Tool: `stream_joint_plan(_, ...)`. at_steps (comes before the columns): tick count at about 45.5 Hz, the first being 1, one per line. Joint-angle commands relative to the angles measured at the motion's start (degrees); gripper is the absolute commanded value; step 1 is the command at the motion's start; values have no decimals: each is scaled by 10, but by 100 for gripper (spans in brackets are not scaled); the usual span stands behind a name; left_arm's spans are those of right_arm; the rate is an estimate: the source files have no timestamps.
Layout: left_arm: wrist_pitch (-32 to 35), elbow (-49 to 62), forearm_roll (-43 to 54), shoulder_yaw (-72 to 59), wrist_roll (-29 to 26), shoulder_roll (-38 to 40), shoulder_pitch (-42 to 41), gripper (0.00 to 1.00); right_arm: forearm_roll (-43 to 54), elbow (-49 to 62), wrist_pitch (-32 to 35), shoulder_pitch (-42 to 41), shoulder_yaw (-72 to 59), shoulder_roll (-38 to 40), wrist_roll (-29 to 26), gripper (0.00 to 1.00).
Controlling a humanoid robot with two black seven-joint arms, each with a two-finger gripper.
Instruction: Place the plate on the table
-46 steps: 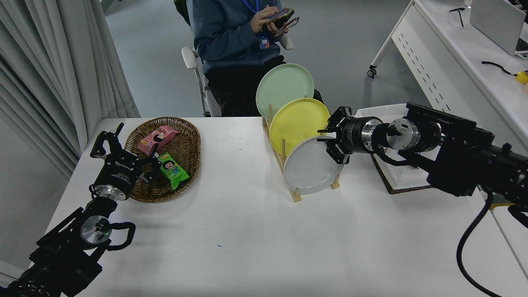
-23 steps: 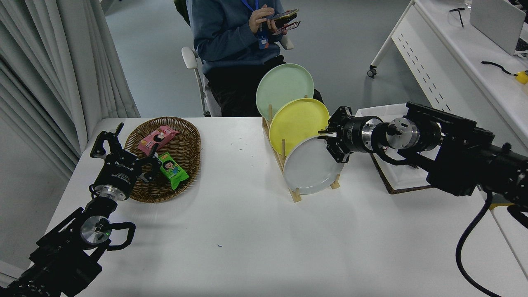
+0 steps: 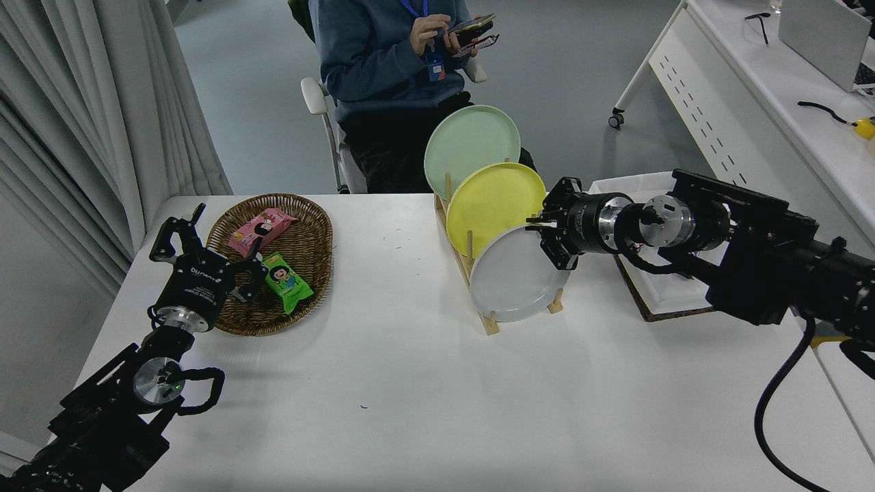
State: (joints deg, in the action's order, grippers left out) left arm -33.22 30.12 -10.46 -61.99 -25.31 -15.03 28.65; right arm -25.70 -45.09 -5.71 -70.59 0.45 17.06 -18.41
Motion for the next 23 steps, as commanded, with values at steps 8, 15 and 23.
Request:
stream_joint_plan(8, 0, 0, 0, 0, 0, 0, 0, 100, 0, 0, 0, 0, 1, 0, -1, 5)
stream_joint_plan(15, 0, 0, 0, 0, 0, 0, 0, 100, 1, -1, 3, -1, 1, 1, -7, 2)
stream_joint_plan(23, 0, -1, 0, 0, 0, 0, 0, 100, 4, -1, 10, -3, 4, 4, -18, 0)
